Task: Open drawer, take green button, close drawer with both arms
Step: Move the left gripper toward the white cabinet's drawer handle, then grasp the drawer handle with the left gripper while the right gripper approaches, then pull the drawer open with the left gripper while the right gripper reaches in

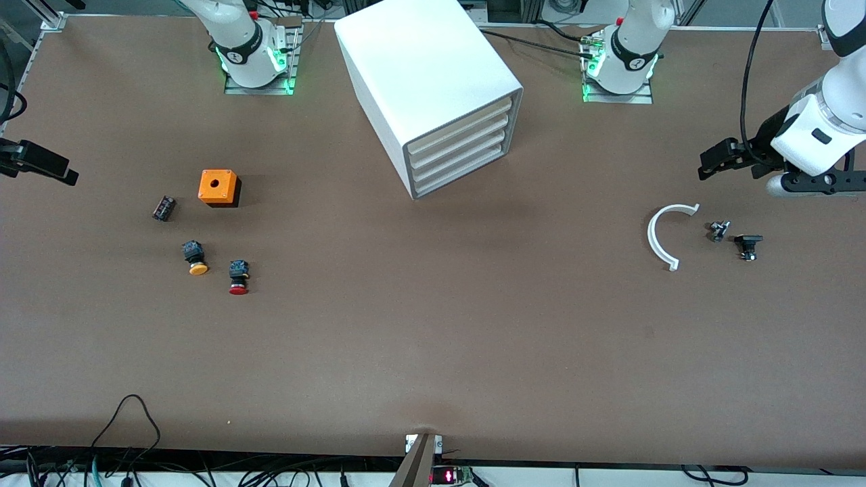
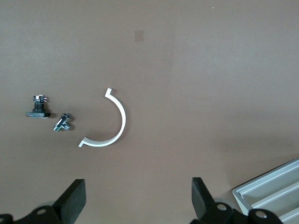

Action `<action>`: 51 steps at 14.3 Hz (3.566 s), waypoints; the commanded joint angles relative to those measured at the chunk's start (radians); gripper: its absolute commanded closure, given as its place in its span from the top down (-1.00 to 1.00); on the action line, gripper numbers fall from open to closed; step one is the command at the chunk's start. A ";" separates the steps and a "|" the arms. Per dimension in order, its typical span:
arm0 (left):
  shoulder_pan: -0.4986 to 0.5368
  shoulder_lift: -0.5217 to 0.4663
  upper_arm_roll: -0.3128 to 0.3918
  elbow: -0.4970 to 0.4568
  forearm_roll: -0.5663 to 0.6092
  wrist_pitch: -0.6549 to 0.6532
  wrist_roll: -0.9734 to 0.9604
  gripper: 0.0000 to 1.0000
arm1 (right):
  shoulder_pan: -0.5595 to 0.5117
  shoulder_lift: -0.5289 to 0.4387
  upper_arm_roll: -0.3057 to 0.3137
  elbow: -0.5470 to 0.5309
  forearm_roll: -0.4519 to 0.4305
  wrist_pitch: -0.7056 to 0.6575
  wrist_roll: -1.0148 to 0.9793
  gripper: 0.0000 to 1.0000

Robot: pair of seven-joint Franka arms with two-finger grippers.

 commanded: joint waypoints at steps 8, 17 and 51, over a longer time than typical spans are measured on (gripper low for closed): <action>0.003 0.012 0.000 0.016 0.022 -0.030 0.021 1.00 | -0.001 -0.081 -0.003 -0.127 -0.007 0.044 0.003 1.00; -0.023 0.357 -0.084 -0.074 -0.437 -0.047 0.085 1.00 | 0.002 -0.081 0.005 -0.200 -0.003 0.127 -0.015 1.00; -0.127 0.432 -0.052 -0.285 -0.927 0.390 0.483 1.00 | 0.697 0.216 0.060 -0.071 0.020 0.385 -0.144 1.00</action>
